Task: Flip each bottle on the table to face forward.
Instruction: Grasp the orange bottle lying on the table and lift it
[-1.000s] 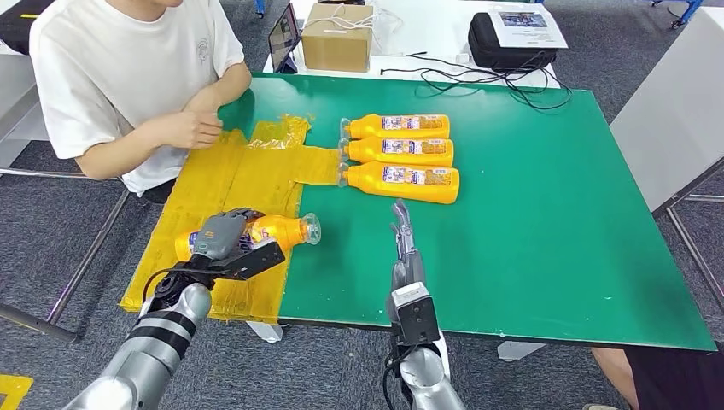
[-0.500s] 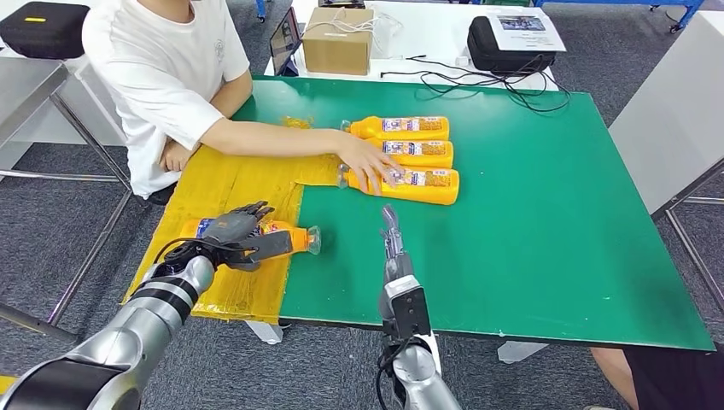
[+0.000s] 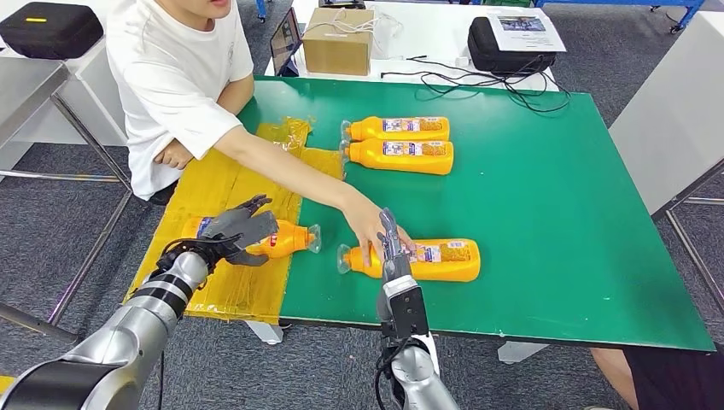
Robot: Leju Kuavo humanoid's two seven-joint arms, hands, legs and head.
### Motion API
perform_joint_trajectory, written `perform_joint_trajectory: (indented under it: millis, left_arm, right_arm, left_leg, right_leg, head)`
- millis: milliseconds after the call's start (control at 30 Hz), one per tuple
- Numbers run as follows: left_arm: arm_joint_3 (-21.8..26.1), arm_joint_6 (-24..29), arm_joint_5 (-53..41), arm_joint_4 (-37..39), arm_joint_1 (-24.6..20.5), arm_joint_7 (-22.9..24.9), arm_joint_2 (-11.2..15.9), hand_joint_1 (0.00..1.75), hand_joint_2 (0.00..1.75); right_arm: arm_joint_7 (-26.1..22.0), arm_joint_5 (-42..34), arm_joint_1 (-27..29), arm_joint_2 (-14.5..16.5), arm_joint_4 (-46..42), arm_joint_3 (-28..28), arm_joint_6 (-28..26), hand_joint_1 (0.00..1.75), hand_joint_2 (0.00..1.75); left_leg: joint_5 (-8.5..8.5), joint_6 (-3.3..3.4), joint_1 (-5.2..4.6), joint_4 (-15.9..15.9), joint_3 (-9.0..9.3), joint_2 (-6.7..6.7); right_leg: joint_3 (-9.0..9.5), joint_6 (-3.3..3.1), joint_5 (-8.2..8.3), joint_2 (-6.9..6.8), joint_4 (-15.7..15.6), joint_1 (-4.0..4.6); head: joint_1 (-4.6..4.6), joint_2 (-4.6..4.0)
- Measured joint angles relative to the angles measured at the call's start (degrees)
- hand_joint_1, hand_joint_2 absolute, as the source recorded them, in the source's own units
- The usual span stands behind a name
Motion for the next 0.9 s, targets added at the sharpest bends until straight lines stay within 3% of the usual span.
perform_joint_trajectory:
  millis: [133, 333, 900]
  left_arm:
    - [4.0, -4.0, 11.0, -4.5, 3.4, -6.7, -1.5, 0.00, 1.75]
    - [6.9, -5.1, 23.7, -16.3, 9.3, -7.8, -4.2, 0.00, 1.75]
    - [7.4, -4.8, 25.8, -21.7, 11.0, -7.6, -4.9, 0.00, 1.75]
  right_arm:
    - [0.0, -0.7, 0.3, -0.4, 0.0, 0.6, -0.9, 0.00, 0.00]
    - [0.0, -0.7, 1.2, -0.9, 0.0, 1.4, -2.3, 0.00, 0.00]
    - [0.0, -0.7, 1.6, -1.1, 0.0, 1.6, -2.8, 0.00, 0.00]
  left_leg:
    - [0.01, 0.00, 0.00, 0.0, -0.06, 0.01]
    - [0.01, 0.00, -0.01, 0.0, -0.32, 0.02]
    - [0.00, 0.00, 0.00, 0.0, -0.37, 0.01]
  right_leg:
    - [-0.07, 0.00, 0.00, 0.00, 0.0, 0.00]
    - [-0.30, 0.02, 0.01, 0.01, 0.0, -0.01]
    - [-0.36, 0.01, 0.00, 0.01, 0.0, 0.01]
  head:
    - [0.01, 0.00]
    - [0.01, 0.00]
    - [0.01, 0.00]
